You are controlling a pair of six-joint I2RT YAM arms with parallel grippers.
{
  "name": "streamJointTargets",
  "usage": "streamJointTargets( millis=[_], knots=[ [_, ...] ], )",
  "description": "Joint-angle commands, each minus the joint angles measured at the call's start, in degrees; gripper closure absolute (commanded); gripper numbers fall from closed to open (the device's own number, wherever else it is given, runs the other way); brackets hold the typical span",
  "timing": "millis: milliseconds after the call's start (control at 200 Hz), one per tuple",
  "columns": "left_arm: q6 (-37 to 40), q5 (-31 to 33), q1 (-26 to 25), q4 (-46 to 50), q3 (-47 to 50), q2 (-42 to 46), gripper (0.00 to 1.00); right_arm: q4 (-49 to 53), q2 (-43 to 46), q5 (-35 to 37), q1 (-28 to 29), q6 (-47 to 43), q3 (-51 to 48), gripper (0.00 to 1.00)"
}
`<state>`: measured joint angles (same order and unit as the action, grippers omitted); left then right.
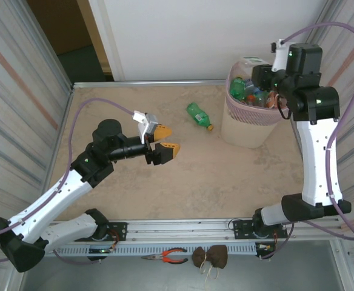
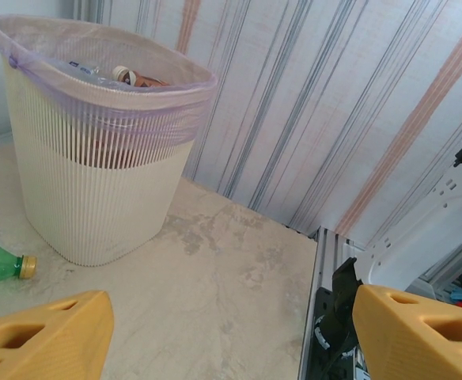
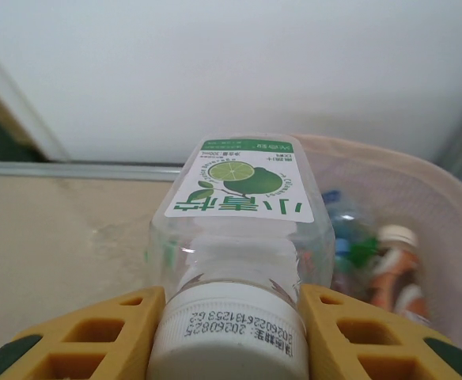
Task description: Put the plastic bottles in the bin
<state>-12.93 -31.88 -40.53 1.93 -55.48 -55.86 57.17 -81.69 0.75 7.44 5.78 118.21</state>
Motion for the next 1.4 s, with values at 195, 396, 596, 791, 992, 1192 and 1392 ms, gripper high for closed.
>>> streamJointTargets(
  millis=[195, 396, 596, 791, 992, 1192, 1392],
  knots=[
    [-1.0, -1.9, 0.6, -3.9, -0.5, -1.3, 0.2, 0.4, 2.3, 5.6, -9.6, -0.2, -8.2, 0.66],
    [-0.9, -2.4, 0.6, -3.6, -1.1, -1.9, 0.21, -1.3, 1.5, 6.0, -11.7, -0.3, -12.7, 0.67],
    [-1.0, -2.0, 0.6, -3.8, -0.6, -1.6, 0.21, -3.1, 0.6, 5.1, -12.4, 0.1, -17.2, 0.67],
    [-1.1, -1.9, 0.6, -3.8, -0.3, -1.4, 0.21, -4.3, -0.3, 3.9, -13.2, 0.6, -21.1, 0.67],
    [-1.2, -2.0, 0.7, -4.5, -0.3, -1.7, 0.2, -4.1, -1.4, 5.1, -13.4, 0.6, -24.0, 0.62],
    [-1.0, -2.5, 0.8, -4.6, -1.0, -2.3, 0.21, -3.8, -0.8, 5.1, -13.3, 1.3, -24.6, 0.55],
    [-1.3, -2.7, 0.9, -4.7, -1.1, -2.3, 0.21, -2.9, -0.1, 5.5, -13.2, 1.3, -23.3, 0.45]
  ],
)
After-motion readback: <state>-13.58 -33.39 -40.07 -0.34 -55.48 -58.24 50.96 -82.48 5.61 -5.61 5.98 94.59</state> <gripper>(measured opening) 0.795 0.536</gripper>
